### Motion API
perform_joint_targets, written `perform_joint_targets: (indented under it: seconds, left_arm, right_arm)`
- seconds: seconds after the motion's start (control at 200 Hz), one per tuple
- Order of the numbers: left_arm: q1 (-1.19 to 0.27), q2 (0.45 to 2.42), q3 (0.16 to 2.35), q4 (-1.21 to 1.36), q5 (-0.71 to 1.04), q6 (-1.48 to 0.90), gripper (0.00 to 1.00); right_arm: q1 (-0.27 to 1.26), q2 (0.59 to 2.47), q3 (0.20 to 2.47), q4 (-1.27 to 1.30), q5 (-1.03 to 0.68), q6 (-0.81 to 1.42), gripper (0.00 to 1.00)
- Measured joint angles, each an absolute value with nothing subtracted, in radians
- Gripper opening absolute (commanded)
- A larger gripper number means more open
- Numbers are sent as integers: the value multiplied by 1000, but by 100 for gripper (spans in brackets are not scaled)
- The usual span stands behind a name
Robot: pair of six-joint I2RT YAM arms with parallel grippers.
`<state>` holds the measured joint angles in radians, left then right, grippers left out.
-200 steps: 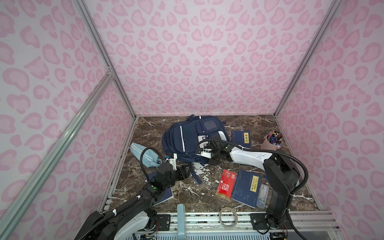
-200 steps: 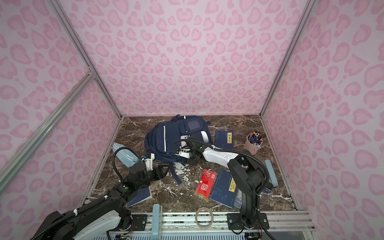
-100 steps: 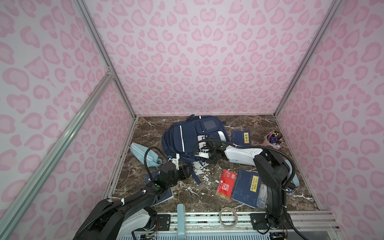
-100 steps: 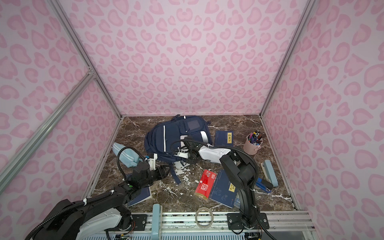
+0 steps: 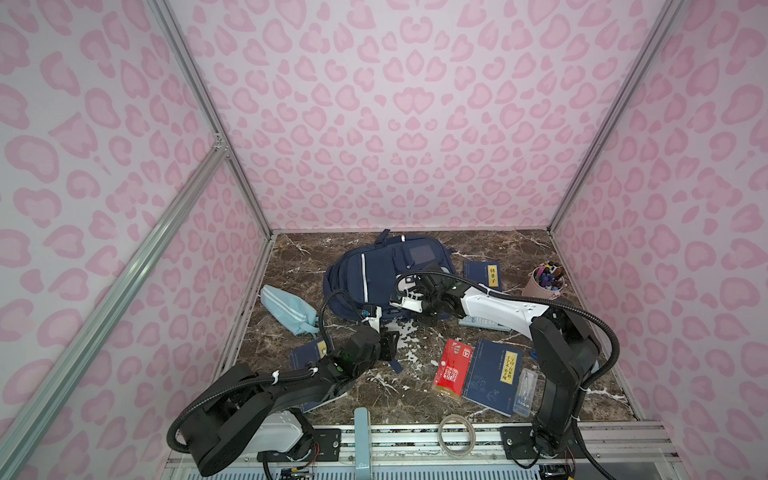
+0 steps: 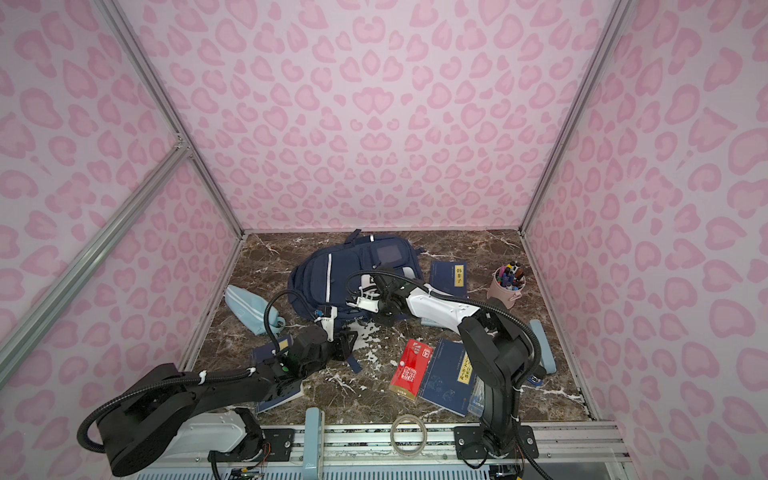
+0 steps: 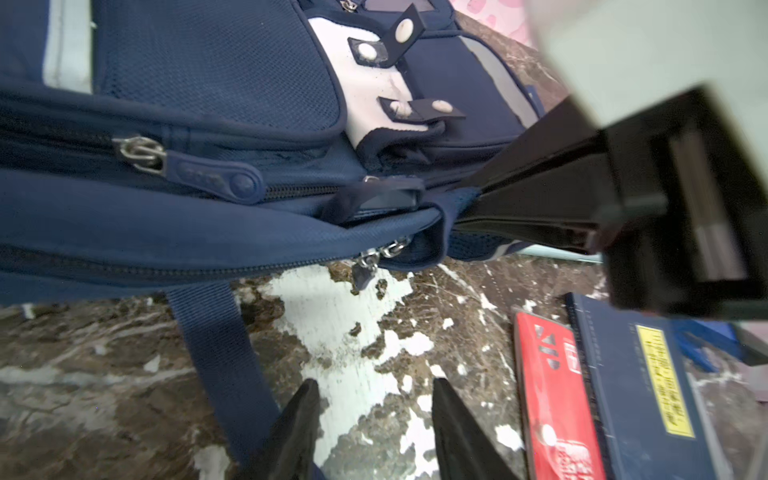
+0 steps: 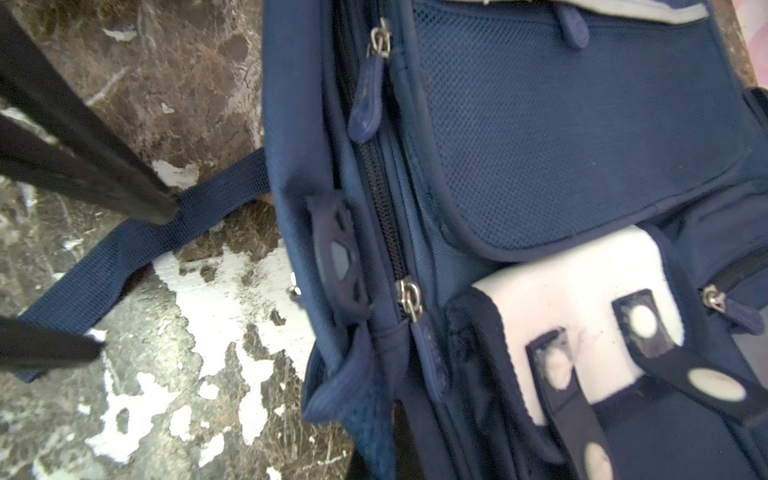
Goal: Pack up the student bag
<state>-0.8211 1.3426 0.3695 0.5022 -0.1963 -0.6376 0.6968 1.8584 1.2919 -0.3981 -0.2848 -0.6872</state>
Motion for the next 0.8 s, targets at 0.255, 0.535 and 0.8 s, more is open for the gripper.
perform_joint_targets:
  seconds: [0.255, 0.535, 0.8]
  left_arm:
    - [-846, 1523, 431, 615, -299, -575, 52]
    - [-846, 1613, 501, 645, -367, -554, 4]
    - [-811, 1485, 474, 530, -318, -567, 4]
  right_arm:
    - [693, 1851, 1294, -418, -323, -665, 0]
    - [691, 1843, 1286, -416, -340, -649, 0]
    - [682, 1829, 1271, -414, -340, -647, 0]
